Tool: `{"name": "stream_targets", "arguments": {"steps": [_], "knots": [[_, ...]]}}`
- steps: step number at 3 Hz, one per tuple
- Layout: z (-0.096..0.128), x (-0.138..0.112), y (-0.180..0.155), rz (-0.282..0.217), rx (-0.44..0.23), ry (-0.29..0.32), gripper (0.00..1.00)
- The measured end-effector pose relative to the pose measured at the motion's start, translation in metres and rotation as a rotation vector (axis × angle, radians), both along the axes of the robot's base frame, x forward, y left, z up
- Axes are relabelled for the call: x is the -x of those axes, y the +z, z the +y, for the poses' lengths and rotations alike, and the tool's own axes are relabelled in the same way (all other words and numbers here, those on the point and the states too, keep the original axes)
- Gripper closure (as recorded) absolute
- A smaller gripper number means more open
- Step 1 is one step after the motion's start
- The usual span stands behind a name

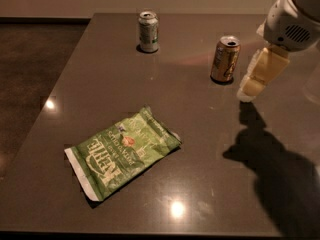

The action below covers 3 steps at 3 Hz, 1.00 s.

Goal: Move orange can near 7up can

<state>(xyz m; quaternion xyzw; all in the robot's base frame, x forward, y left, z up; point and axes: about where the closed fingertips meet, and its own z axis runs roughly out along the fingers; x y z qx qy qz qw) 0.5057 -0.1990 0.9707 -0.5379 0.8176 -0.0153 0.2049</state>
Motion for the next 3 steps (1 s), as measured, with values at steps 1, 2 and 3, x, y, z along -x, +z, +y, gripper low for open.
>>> {"name": "stream_targets", "arguments": {"steps": [1,2,3], "knots": [[-0.003,-0.035,-0.004,-0.028,-0.028,-0.073,0.00],[-0.012,-0.068,-0.005,-0.057,-0.058,-0.147,0.00],[-0.020,-0.096,-0.009,-0.071,-0.094,-0.202,0.00]]}}
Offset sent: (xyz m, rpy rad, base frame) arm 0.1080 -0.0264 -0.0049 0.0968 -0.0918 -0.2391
